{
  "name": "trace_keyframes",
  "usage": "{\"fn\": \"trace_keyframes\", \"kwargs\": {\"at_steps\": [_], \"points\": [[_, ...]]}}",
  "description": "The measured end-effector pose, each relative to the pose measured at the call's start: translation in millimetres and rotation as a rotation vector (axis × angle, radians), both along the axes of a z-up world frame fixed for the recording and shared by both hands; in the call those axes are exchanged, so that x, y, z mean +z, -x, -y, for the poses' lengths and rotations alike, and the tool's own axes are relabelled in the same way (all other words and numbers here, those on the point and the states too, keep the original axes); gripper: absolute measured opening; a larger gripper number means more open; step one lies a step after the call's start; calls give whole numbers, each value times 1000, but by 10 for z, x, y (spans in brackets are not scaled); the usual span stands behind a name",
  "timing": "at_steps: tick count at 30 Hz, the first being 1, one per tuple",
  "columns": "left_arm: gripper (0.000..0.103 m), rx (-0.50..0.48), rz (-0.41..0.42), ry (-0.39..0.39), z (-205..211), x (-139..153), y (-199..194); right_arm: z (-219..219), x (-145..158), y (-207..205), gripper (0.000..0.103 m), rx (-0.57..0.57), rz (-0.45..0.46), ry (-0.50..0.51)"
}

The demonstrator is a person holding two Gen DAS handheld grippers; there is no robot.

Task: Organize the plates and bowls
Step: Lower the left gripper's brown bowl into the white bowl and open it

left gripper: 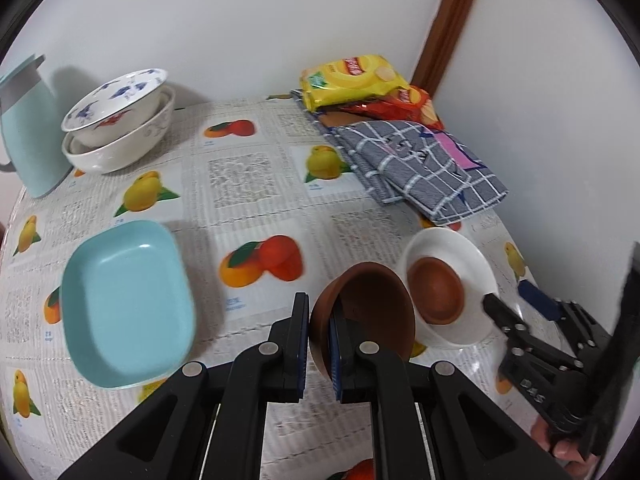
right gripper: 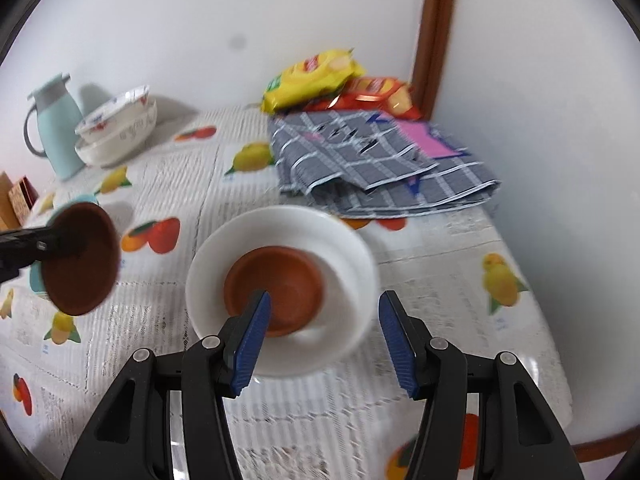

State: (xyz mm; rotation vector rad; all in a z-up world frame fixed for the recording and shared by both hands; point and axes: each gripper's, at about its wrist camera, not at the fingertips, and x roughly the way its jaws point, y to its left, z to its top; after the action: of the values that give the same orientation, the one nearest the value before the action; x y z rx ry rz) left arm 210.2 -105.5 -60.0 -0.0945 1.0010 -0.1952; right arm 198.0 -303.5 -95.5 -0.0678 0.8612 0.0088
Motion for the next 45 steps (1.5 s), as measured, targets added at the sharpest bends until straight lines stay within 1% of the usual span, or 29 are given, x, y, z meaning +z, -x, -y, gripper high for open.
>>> {"fn": "trace_keyframes", "kwargs": {"at_steps": [4,8,12,18,23,31,38,45], "points": [[9,-24,-5,15,215,-18,-27,221,169,170,56,-41,52,-16],[9,-42,-7,28,420,-43,-92,455,235,344,56,-84,77,-22],[9,-53,-19,39,609,-101,-186,646,193,479,56,-111,70,-17],[9,-67,-33,24,815,-218,-315,822,67,599,56,-131,49,-14],[9,-75,-48,18,916,-306,-403,894,-26,650,56,-136,35,-20],[9,-83,-67,10,982,-433,-487,943,-143,622,56,-146,10,-35],[10,-98,-79,23,1045,-502,-496,983,-142,584,56,-161,17,-73],[10,-108,-71,43,1074,-517,-473,953,-161,563,56,-167,4,-102]]}}
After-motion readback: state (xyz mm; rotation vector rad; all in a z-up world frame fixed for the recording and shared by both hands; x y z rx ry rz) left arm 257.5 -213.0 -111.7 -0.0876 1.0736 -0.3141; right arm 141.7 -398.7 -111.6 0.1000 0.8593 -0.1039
